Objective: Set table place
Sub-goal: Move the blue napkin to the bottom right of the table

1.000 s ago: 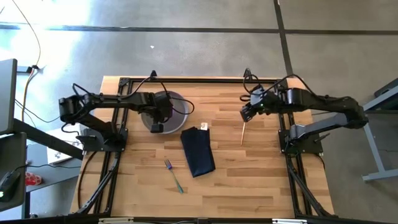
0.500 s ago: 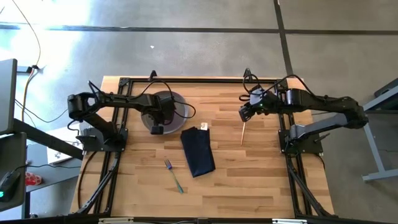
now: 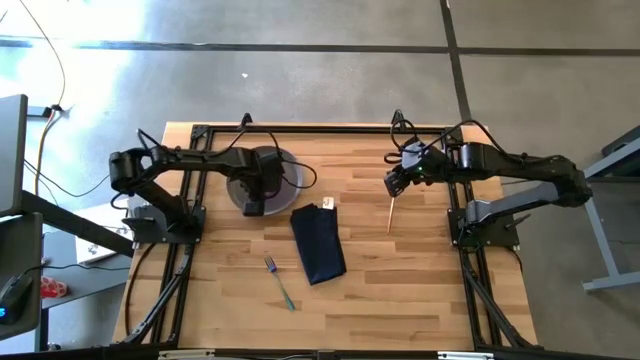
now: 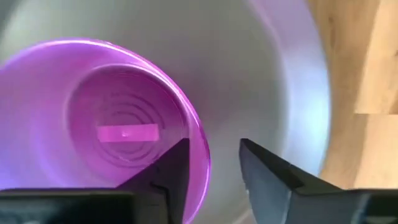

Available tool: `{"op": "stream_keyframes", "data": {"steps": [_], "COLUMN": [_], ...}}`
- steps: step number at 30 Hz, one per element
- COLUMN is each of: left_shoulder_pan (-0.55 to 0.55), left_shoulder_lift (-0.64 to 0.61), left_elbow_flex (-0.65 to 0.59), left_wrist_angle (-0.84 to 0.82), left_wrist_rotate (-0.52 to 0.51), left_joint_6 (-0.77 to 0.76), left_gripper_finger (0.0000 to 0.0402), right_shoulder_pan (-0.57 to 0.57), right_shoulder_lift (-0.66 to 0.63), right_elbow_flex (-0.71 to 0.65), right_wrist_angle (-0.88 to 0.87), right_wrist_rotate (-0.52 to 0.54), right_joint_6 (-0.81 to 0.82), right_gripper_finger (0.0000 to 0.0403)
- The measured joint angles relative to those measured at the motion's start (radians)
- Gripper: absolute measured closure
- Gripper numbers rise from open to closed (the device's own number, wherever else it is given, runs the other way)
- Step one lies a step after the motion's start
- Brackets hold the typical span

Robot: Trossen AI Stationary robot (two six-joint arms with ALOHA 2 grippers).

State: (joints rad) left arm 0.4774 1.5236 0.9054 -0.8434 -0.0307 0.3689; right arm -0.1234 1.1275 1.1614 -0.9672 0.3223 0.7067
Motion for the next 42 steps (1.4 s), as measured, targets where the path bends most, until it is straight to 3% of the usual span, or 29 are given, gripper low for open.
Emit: {"op": "stream_keyframes", "data": {"steps": [5,9,11,18,24,29,34,42], "left_shoulder_pan": [-0.014,-0.054,-0.073,-0.107,-0.105,-0.105,-0.105,-0.105], "left_shoulder_lift": [-0.047,-0.119,-0.155,-0.286,-0.404,-0.463,-0.476,-0.474], "left_elbow_flex": [0.118,0.236,0.299,0.492,0.530,0.528,0.528,0.527], "left_wrist_angle": [-0.081,-0.158,-0.223,-0.490,-0.530,-0.565,-0.606,-0.626], "left_wrist_rotate": [-0.006,-0.068,-0.114,-0.299,-0.403,-0.415,-0.415,-0.400], "left_joint_6": [0.016,0.007,-0.013,-0.119,-0.140,-0.158,-0.161,-0.161], "left_gripper_finger": [0.0221,0.0211,0.0213,0.0218,0.0218,0.0218,0.0218,0.0218], "right_shoulder_pan": [0.010,0.049,0.072,0.139,0.203,0.261,0.283,0.283], "right_shoulder_lift": [0.039,0.148,0.222,0.483,0.704,0.884,1.040,1.160], "right_elbow_flex": [0.001,0.001,0.001,0.003,0.111,0.328,0.522,0.611], "right_wrist_angle": [0.044,0.173,0.277,0.501,0.528,0.473,0.275,0.196], "right_wrist_rotate": [-0.055,-0.125,-0.147,-0.189,-0.223,-0.222,-0.199,-0.221], "right_joint_6": [0.000,-0.014,-0.050,-0.057,-0.026,-0.065,-0.130,-0.121], "right_gripper_finger": [0.0270,0.0364,0.0391,0.0401,0.0403,0.0403,0.0403,0.0403]}}
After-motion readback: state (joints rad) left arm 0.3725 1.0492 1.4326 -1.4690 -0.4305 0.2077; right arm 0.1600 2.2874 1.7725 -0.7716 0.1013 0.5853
